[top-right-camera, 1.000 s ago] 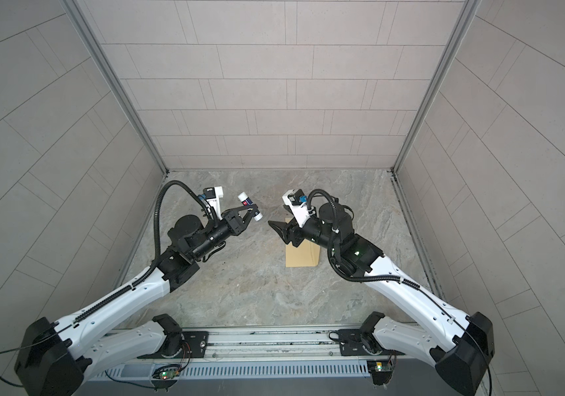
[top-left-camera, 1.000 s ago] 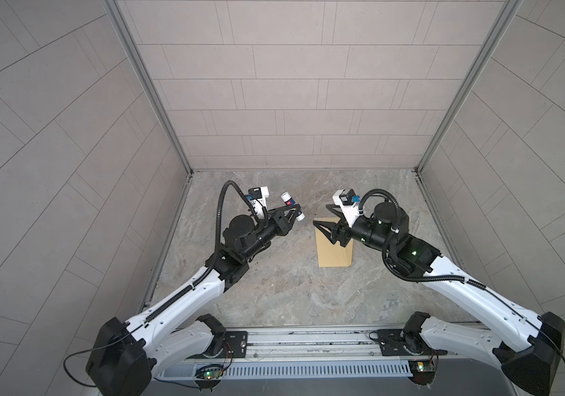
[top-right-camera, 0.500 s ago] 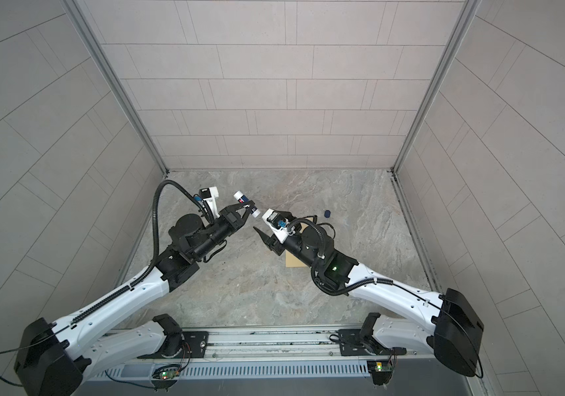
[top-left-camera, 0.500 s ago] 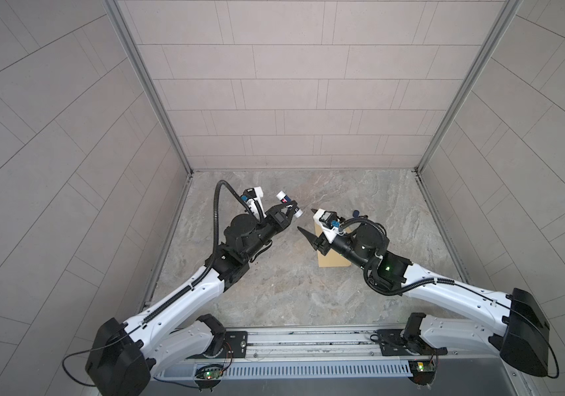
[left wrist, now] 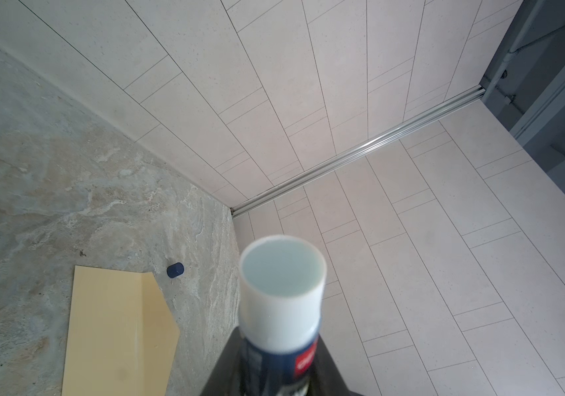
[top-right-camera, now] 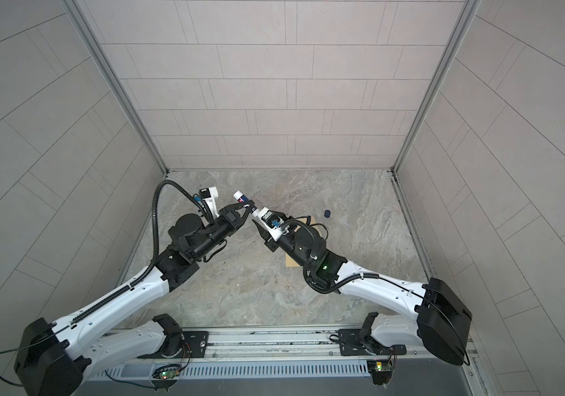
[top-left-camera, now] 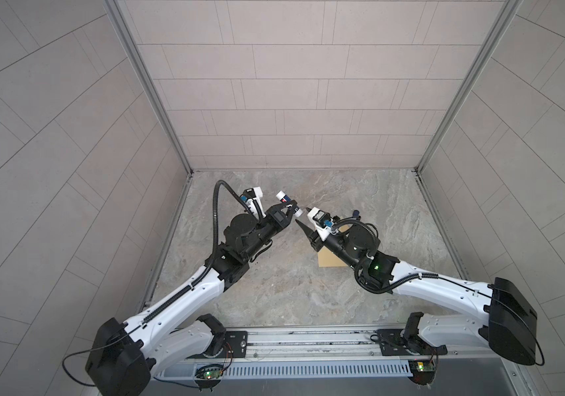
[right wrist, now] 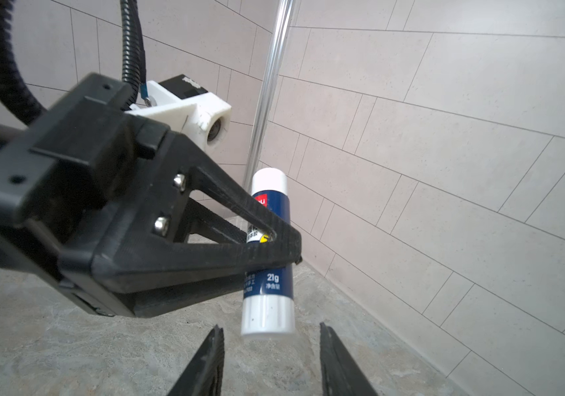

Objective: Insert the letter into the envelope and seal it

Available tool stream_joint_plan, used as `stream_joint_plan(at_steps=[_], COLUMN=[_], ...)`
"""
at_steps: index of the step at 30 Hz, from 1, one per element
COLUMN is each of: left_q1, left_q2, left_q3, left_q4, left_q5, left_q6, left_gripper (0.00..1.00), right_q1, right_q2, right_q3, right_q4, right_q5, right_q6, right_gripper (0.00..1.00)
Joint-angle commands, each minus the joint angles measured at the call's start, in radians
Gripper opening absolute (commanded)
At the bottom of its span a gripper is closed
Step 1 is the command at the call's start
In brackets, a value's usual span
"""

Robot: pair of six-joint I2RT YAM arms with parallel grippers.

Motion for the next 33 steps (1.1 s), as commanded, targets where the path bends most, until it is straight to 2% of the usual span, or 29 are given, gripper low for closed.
stream_joint_plan(at_steps=[1, 20, 28, 33], left_q1=[-0.005, -0.004, -0.005, -0.005], left_q2=[-0.015, -0.012, -0.009, -0.003], left_q3=[0.031, 0.024, 0.019, -0.007], left_q4=[0.038, 0.043, 0.047, 0.120], left_q5=[0.010, 0.026, 0.038, 0.080], left_q6=[-0.010, -0.017, -0.003, 0.079], left_gripper=[0.00, 0.00, 0.00, 0.00], right_q1=[0.009, 0.015, 0.017, 0.011], right_q2=[0.011, 0.045, 0.032, 0.006], right_q3=[0.029, 0.049, 0.056, 0.099], right_q4=[0.035, 0.063, 0.039, -0.079], right_q5=[0.019, 0.042, 0.020, -0.089], right_q6=[-0.007, 0.016, 0.033, 0.096], right_gripper=[0.41, 0.28, 0.07, 0.00])
